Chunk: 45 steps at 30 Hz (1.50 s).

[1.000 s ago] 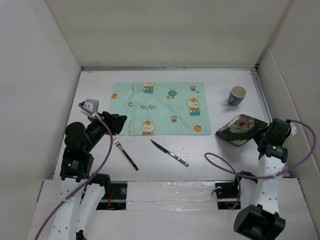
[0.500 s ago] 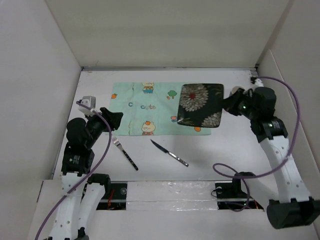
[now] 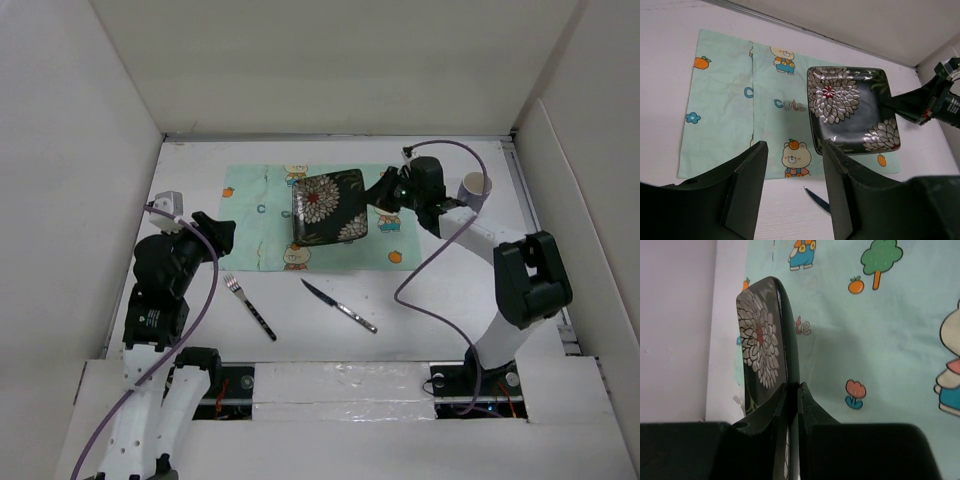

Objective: Set the dinner table for one person

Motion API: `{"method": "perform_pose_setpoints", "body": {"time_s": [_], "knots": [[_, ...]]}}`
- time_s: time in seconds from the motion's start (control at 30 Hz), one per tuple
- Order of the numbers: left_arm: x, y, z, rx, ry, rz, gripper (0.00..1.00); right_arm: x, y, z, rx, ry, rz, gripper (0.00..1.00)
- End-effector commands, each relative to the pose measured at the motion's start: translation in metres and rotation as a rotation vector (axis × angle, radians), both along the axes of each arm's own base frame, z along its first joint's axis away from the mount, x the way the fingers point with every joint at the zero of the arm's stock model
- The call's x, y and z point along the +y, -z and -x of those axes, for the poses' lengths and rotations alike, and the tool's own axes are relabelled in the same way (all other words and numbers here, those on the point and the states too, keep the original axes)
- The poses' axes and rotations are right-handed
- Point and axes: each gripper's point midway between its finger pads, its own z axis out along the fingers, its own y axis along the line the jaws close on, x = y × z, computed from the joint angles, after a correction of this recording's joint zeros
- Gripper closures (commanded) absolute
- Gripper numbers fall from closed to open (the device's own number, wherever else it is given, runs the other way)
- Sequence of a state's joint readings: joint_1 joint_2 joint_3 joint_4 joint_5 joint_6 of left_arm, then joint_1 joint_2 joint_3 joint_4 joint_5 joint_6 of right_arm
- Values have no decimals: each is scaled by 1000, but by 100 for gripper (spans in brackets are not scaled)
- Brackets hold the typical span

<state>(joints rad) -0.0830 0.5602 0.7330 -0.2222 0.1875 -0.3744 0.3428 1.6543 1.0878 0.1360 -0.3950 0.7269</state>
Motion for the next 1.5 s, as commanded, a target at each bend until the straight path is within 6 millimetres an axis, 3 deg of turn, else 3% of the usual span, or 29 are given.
{"method": "perform_pose_setpoints", "body": {"time_s": [0.0, 0.07, 0.13, 0.27, 0.5, 0.67, 0.9, 1.1, 1.2, 1.23, 1.27, 1.37, 1.47], "knots": [[3, -12, -4, -39, -20, 6, 55, 35, -133, -22, -350, -56, -292, 100], [2, -10, -4, -33, -13, 5, 55, 47, -109, -39, -316, -46, -284, 100], [2, -10, -4, -33, -12, 4, 55, 50, -106, -43, -311, -49, -294, 100], [1, -10, -5, -29, -8, 3, 55, 57, -72, -55, -248, -43, -320, 100], [0, -7, -6, -19, -3, 0, 55, 83, -44, -64, -193, -81, -332, 100], [0, -7, -6, -17, 1, 1, 55, 83, -30, -69, -165, -73, -298, 100], [-1, -7, -6, -19, 6, 2, 55, 85, 9, -69, -96, -65, -305, 100], [-2, -5, -8, -8, 9, 0, 55, 79, 16, -76, -94, -41, -299, 100], [-1, -4, -8, -7, 6, 1, 55, 75, 30, -74, -71, -22, -273, 100], [-2, -4, -7, -7, 12, 2, 55, 70, 35, -76, -66, -14, -259, 98], [-2, -4, -7, -7, 13, 2, 55, 69, 39, -75, -57, -11, -246, 86], [-2, -4, -8, -6, 10, 3, 55, 62, 55, -74, -18, -11, -193, 72], [-4, -5, -7, -9, 21, 5, 55, 59, 66, -73, 3, 0, -158, 67]]}}
